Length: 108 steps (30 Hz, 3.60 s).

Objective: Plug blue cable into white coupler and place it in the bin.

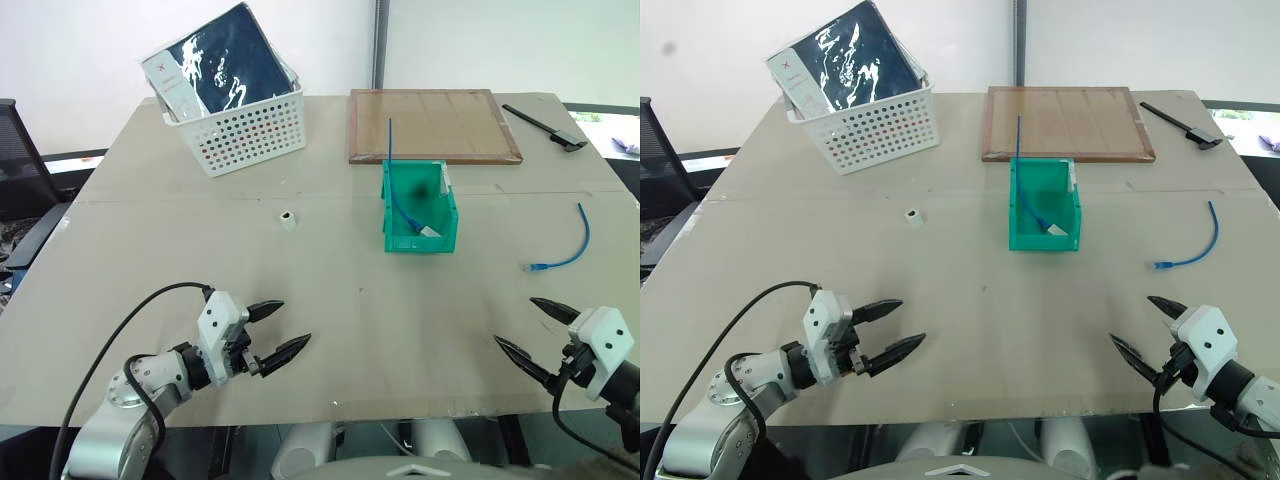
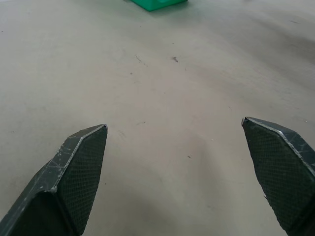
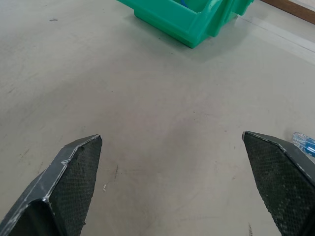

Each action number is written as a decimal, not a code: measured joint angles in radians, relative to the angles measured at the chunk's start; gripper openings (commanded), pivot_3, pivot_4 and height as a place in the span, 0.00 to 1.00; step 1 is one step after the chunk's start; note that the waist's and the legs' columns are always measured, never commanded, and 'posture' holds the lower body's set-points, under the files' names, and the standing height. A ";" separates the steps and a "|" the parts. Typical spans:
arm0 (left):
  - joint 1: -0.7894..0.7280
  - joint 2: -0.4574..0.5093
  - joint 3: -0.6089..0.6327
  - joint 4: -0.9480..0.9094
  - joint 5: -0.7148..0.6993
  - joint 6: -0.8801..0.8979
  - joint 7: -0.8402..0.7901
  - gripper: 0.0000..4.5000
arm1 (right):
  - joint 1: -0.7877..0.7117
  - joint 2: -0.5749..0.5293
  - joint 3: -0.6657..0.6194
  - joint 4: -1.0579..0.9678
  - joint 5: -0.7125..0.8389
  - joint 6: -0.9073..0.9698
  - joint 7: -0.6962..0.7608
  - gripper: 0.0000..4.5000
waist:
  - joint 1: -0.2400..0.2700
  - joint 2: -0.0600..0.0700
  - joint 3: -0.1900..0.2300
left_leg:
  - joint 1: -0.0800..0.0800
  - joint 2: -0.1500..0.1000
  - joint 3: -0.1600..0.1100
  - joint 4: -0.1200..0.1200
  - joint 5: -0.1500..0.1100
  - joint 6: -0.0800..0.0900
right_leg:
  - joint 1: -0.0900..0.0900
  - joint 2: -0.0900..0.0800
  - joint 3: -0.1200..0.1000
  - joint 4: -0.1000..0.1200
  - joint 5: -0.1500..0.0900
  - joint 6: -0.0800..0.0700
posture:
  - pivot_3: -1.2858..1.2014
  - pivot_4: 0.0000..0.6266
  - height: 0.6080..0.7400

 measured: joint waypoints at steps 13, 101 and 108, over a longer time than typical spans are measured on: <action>-0.252 0.048 -0.090 -0.061 -0.121 0.069 -0.123 1.00 | -0.320 -0.448 0.004 0.170 -0.019 0.168 0.121 1.00 | -0.004 0.001 0.004 | 0.002 0.001 0.004 -0.001 0.000 0.001 | 0.001 0.003 0.000 -0.001 0.000 0.000 | 0.52 0.24 1.00; -0.803 -0.122 -0.487 0.705 0.337 -0.360 -0.411 0.02 | -0.060 0.147 0.261 -0.312 -0.121 0.273 -0.179 1.00 | -0.003 0.001 0.008 | -0.006 0.009 0.003 0.003 -0.003 -0.005 | -0.008 0.012 0.001 0.001 0.007 -0.005 | 0.52 0.24 1.00; -0.814 -0.181 -0.442 0.579 0.220 -0.376 -0.459 0.02 | -0.035 0.272 0.227 -0.374 0.174 0.526 -0.297 1.00 | 0.001 0.001 0.008 | -0.007 0.009 0.002 0.004 -0.003 -0.005 | -0.008 0.012 0.000 0.001 0.007 -0.005 | 0.52 0.24 1.00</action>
